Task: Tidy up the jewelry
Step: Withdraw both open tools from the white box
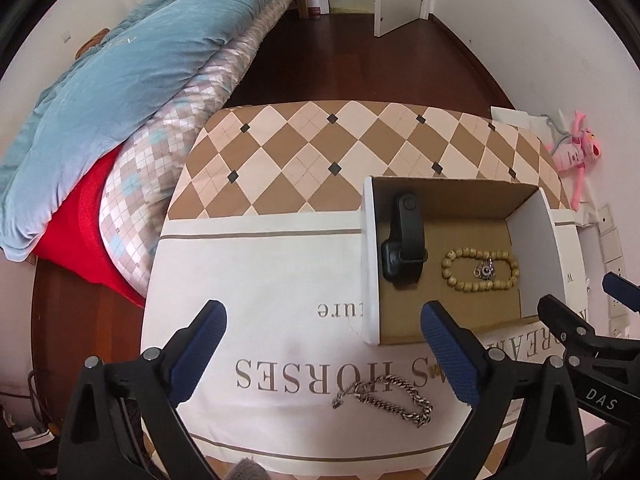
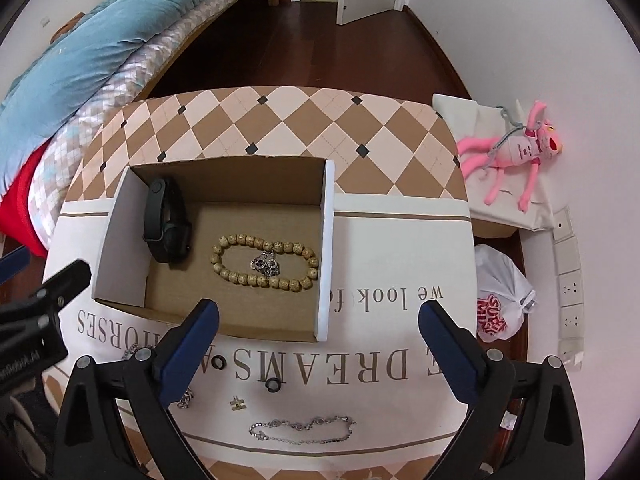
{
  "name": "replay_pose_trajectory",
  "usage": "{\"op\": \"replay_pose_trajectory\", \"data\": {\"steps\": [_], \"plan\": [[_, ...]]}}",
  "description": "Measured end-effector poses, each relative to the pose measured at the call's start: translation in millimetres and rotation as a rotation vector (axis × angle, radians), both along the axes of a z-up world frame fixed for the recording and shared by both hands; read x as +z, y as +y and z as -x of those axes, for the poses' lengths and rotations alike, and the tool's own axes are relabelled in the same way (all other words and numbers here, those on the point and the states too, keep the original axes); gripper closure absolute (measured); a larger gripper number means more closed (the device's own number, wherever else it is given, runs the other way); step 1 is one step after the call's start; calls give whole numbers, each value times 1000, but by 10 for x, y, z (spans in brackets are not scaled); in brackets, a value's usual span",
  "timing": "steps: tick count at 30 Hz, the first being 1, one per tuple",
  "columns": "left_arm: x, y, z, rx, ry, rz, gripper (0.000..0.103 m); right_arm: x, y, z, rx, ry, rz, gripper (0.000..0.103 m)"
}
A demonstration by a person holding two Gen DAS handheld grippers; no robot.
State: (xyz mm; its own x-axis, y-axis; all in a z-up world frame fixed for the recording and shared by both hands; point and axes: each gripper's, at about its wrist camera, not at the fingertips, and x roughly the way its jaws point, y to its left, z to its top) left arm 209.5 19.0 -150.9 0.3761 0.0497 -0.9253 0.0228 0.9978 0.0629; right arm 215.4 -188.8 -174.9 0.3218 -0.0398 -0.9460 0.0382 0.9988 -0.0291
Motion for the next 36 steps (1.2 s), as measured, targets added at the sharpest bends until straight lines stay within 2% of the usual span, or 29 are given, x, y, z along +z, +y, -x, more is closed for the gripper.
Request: {"op": "replay_pose_trajectory", "data": {"steps": [9, 16, 26, 33, 36], "plan": [[202, 9, 223, 11, -48, 10, 4, 182, 51, 143, -12, -53, 16, 2], [486, -22, 475, 20, -119, -11, 4, 490, 1, 411, -39, -139, 46, 2], [905, -56, 847, 10, -199, 25, 4, 1020, -29, 856, -54, -259, 49, 2], [1064, -59, 1040, 20, -233, 40, 4, 1322, -35, 1103, -62, -323, 32, 2], [1057, -44, 1081, 57, -242, 1, 4, 1396, -47, 1195, -63, -338, 12, 2]]}}
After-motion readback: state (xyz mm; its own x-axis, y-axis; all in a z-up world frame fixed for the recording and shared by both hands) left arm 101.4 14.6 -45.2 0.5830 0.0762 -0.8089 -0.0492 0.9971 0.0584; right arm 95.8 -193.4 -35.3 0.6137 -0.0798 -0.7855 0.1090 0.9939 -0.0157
